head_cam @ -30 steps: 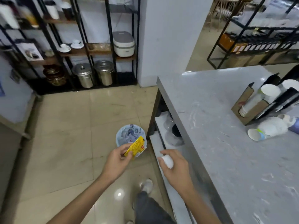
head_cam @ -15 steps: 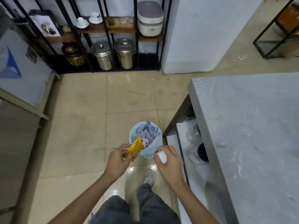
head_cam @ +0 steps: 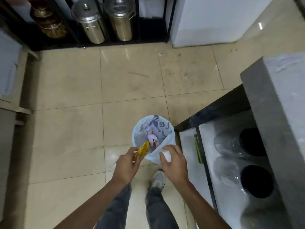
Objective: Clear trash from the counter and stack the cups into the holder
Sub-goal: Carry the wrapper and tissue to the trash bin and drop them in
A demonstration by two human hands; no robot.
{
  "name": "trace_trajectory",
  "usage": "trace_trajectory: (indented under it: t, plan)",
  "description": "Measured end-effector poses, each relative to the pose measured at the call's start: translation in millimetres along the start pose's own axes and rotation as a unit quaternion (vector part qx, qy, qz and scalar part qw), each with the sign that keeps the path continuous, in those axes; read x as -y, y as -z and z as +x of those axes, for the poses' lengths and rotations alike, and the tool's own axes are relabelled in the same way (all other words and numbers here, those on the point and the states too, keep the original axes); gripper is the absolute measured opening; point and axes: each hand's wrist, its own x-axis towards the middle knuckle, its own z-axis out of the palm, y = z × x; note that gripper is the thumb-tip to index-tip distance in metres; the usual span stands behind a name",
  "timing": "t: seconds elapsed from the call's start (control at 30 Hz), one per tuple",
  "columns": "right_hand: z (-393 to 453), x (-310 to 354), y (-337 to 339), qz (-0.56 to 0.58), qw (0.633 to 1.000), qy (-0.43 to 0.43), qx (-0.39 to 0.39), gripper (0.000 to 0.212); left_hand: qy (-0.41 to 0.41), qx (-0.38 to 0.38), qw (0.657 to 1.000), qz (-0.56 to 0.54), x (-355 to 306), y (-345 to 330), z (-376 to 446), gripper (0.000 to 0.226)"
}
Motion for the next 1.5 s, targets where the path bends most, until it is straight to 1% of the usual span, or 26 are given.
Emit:
trace_trajectory:
  t: [0.17,0.23,0.37,0.47,0.53,0.67,0.73,0.83,0.93,1.0,1.1,1.2,1.37,1.5]
  plan:
    - [57,-56,-61,-0.012,0.999,-0.010,-0.028,0.019,0.030,0.040,0.998,0.035,61,-50,76,0.021]
    - [80,-79,-88,-0.018,0.999,0.003,-0.043,0.016,0.022,0.045,0.997,0.056,83,-69,105,0.023]
    - [123,-123,-144,-0.029,0.999,0.000,-0.035,0.016,-0.006,0.070,0.993,0.092,122,-105,151,0.025]
    - [148,-150,-182,-0.032,0.999,0.010,-0.021,0.019,-0.019,0.091,0.989,0.118,148,-125,177,0.027]
    - [163,-163,-201,-0.027,0.999,0.021,-0.026,0.018,-0.024,0.098,0.987,0.126,161,-135,190,0.027]
    - [183,-179,-225,-0.028,0.998,0.036,-0.037,0.014,-0.034,0.102,0.984,0.140,178,-147,208,0.023]
    - [186,-183,-230,-0.039,0.997,0.051,-0.047,0.013,-0.050,0.102,0.980,0.162,181,-148,212,0.030]
    - [185,-184,-228,-0.050,0.995,0.068,-0.056,0.015,-0.082,0.093,0.974,0.190,180,-144,210,0.039]
    - [175,-178,-217,-0.064,0.993,0.080,-0.061,0.026,-0.118,0.086,0.965,0.218,172,-132,203,0.039]
    - [164,-168,-204,-0.071,0.991,0.084,-0.071,0.031,-0.136,0.088,0.955,0.247,162,-119,196,0.043]
    - [143,-150,-178,-0.076,0.988,0.090,-0.095,0.035,-0.170,0.091,0.940,0.283,138,-96,182,0.049]
    - [122,-123,-149,-0.087,0.984,0.101,-0.118,0.035,-0.202,0.095,0.928,0.298,105,-66,163,0.052]
    - [83,-76,-101,-0.083,0.986,0.066,-0.126,0.042,-0.246,0.110,0.913,0.306,51,-23,125,0.056]
    - [47,-35,-62,-0.083,0.986,0.034,-0.141,0.048,-0.248,0.115,0.914,0.300,7,7,92,0.057]
